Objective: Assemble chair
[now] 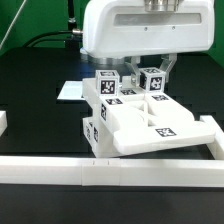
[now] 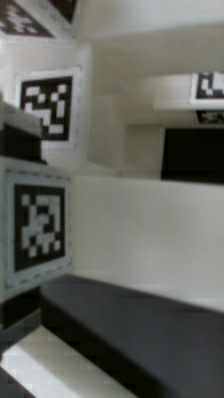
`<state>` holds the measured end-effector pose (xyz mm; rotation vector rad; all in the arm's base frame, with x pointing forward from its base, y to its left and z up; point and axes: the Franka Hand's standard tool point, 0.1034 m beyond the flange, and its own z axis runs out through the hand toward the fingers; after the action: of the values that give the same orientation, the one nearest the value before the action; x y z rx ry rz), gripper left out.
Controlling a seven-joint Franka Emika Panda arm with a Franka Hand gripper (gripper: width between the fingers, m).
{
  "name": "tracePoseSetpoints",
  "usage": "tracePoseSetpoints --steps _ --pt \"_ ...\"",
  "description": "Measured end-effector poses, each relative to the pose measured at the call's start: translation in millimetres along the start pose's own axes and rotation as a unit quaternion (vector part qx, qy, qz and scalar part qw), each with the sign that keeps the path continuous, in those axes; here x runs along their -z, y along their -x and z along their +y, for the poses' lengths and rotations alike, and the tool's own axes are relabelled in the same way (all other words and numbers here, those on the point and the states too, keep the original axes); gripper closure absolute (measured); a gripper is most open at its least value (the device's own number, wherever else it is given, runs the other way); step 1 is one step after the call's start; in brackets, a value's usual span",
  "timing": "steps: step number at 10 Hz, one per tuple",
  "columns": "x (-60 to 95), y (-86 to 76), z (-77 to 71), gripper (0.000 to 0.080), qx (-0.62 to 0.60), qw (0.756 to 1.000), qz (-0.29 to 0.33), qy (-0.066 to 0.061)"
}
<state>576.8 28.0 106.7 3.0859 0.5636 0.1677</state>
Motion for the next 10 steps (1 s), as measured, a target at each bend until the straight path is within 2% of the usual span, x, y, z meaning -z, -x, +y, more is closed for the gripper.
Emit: tracePoseSetpoints --steps 3,6,9,10 --pt "-0.3 0.2 -1.1 0.0526 -0.114 0.993 0.000 -0.005" --pt "-0.4 2.7 4.7 0.0526 -0.310 0.950 0.004 -0.019" --pt "-0.3 -3.3 1.7 0.0525 -0.402 0.915 0.018 -0.019" --pt "-0.8 -3.3 1.0 0.0419 -0.418 0.908 0.017 -0.020"
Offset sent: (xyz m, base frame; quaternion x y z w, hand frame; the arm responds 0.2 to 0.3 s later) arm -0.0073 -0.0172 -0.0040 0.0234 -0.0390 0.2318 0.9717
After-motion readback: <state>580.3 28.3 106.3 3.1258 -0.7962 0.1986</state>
